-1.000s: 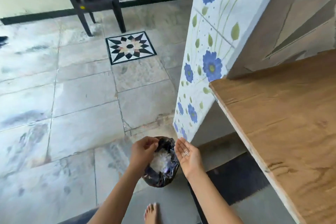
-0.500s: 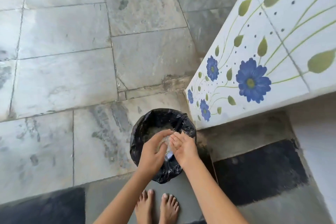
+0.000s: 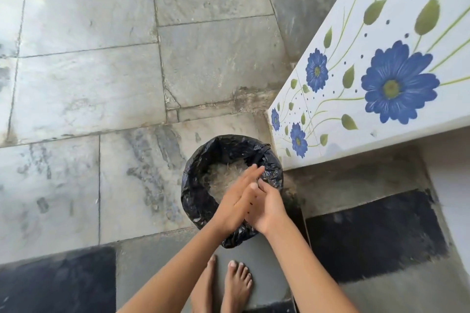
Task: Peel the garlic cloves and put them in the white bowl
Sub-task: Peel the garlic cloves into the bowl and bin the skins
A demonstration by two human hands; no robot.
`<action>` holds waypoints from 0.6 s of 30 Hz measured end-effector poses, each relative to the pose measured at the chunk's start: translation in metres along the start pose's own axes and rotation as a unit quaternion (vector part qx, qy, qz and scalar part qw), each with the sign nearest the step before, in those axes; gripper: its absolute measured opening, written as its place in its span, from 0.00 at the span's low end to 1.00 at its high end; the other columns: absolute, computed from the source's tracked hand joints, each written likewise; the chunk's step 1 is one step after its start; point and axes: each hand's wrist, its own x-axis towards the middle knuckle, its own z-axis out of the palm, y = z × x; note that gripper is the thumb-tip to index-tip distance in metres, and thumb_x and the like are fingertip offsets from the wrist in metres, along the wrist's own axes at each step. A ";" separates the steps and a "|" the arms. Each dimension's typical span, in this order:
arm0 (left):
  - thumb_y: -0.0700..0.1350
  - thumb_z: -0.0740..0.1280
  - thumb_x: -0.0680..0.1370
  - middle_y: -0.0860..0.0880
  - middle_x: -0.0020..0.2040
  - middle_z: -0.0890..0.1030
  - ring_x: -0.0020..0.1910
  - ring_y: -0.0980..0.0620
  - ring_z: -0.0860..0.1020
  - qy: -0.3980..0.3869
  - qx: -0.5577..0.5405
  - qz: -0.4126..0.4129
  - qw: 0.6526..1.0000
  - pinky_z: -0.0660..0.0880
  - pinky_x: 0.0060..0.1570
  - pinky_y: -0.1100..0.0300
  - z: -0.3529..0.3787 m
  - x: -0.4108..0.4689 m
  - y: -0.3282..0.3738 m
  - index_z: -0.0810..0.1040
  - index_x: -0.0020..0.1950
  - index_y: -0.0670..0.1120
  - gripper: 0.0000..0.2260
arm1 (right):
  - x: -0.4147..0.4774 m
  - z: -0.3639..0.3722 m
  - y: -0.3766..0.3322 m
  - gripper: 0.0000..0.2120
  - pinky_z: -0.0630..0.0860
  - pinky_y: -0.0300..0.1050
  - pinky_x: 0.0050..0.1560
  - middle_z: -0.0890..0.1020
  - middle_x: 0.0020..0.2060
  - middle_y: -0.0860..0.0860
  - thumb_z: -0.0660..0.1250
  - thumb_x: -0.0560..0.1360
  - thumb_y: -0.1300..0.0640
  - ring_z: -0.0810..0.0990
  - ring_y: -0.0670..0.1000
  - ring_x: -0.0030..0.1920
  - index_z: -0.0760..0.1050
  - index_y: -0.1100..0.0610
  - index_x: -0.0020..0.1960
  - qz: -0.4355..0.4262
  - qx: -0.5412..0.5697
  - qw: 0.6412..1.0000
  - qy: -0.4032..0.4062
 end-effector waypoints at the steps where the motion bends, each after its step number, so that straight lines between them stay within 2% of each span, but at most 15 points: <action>1: 0.51 0.50 0.81 0.59 0.73 0.63 0.73 0.64 0.57 -0.021 0.018 0.022 0.999 0.51 0.71 0.69 0.008 -0.004 -0.006 0.65 0.70 0.61 0.17 | -0.001 0.002 0.000 0.24 0.68 0.51 0.62 0.75 0.62 0.60 0.50 0.82 0.48 0.73 0.58 0.63 0.68 0.62 0.69 -0.001 0.014 1.000 -0.005; 2: 0.51 0.49 0.82 0.58 0.74 0.64 0.74 0.61 0.57 -0.025 0.047 0.023 0.998 0.51 0.74 0.62 0.012 -0.005 -0.019 0.66 0.71 0.59 0.18 | -0.002 0.002 0.001 0.24 0.66 0.52 0.65 0.74 0.64 0.61 0.49 0.82 0.48 0.71 0.59 0.66 0.68 0.62 0.69 0.007 0.023 1.000 -0.017; 4: 0.49 0.47 0.84 0.53 0.75 0.62 0.76 0.55 0.55 0.006 0.092 -0.120 0.989 0.49 0.75 0.53 0.005 0.003 -0.036 0.68 0.71 0.56 0.18 | -0.004 0.000 0.007 0.24 0.64 0.53 0.67 0.72 0.67 0.60 0.51 0.81 0.47 0.70 0.59 0.67 0.65 0.59 0.71 0.023 0.009 0.999 -0.038; 5: 0.49 0.47 0.84 0.53 0.76 0.61 0.76 0.55 0.54 0.026 0.095 -0.172 0.980 0.49 0.74 0.54 0.001 0.006 -0.040 0.69 0.70 0.56 0.18 | -0.005 -0.002 0.008 0.24 0.64 0.53 0.66 0.71 0.68 0.59 0.52 0.81 0.47 0.71 0.58 0.67 0.63 0.57 0.72 0.026 -0.003 0.999 -0.041; 6: 0.50 0.47 0.84 0.53 0.76 0.61 0.75 0.56 0.55 0.047 0.074 -0.160 0.983 0.52 0.73 0.59 -0.002 0.006 -0.037 0.70 0.70 0.55 0.18 | -0.003 -0.004 0.008 0.23 0.65 0.52 0.65 0.71 0.68 0.58 0.53 0.81 0.46 0.71 0.57 0.65 0.63 0.56 0.73 0.023 -0.014 0.999 -0.032; 8: 0.53 0.49 0.82 0.54 0.74 0.64 0.74 0.60 0.58 0.063 0.002 -0.057 0.996 0.54 0.68 0.70 0.001 0.003 -0.017 0.70 0.69 0.56 0.19 | -0.001 -0.006 0.004 0.23 0.68 0.50 0.63 0.74 0.66 0.57 0.53 0.81 0.45 0.74 0.57 0.64 0.67 0.56 0.71 0.016 -0.030 0.999 -0.015; 10: 0.55 0.49 0.80 0.57 0.73 0.64 0.74 0.61 0.58 0.016 0.020 0.009 1.000 0.52 0.71 0.67 0.010 -0.004 -0.010 0.66 0.70 0.57 0.20 | -0.004 -0.001 -0.001 0.24 0.68 0.52 0.65 0.77 0.60 0.59 0.52 0.81 0.45 0.74 0.58 0.62 0.69 0.59 0.69 0.008 -0.020 0.999 -0.031; 11: 0.56 0.48 0.79 0.58 0.73 0.63 0.75 0.60 0.57 0.005 0.051 -0.003 0.999 0.50 0.73 0.62 0.012 -0.007 -0.016 0.64 0.70 0.60 0.20 | -0.007 0.004 -0.002 0.24 0.67 0.52 0.65 0.77 0.60 0.60 0.51 0.82 0.46 0.73 0.58 0.62 0.68 0.61 0.70 0.008 -0.008 0.999 -0.043; 13: 0.57 0.47 0.79 0.55 0.74 0.63 0.75 0.57 0.56 0.029 0.061 -0.100 0.993 0.49 0.75 0.56 0.004 -0.011 -0.028 0.62 0.69 0.62 0.18 | -0.016 0.008 -0.003 0.25 0.63 0.53 0.68 0.70 0.67 0.60 0.51 0.82 0.47 0.69 0.58 0.68 0.62 0.60 0.73 0.008 -0.015 0.998 -0.061; 15: 0.53 0.51 0.83 0.51 0.74 0.66 0.73 0.56 0.60 0.068 0.018 -0.151 0.986 0.53 0.73 0.61 -0.008 -0.014 -0.025 0.66 0.71 0.55 0.17 | -0.025 0.010 -0.003 0.24 0.60 0.50 0.69 0.67 0.71 0.57 0.51 0.82 0.48 0.65 0.57 0.71 0.61 0.58 0.74 -0.020 -0.073 0.996 -0.049; 18: 0.47 0.56 0.83 0.51 0.70 0.70 0.69 0.56 0.66 0.101 0.020 -0.154 0.983 0.61 0.67 0.63 -0.022 -0.025 0.013 0.68 0.72 0.49 0.17 | -0.044 0.007 -0.004 0.22 0.61 0.47 0.68 0.68 0.71 0.54 0.54 0.82 0.50 0.66 0.54 0.70 0.62 0.57 0.73 -0.100 -0.207 0.973 0.004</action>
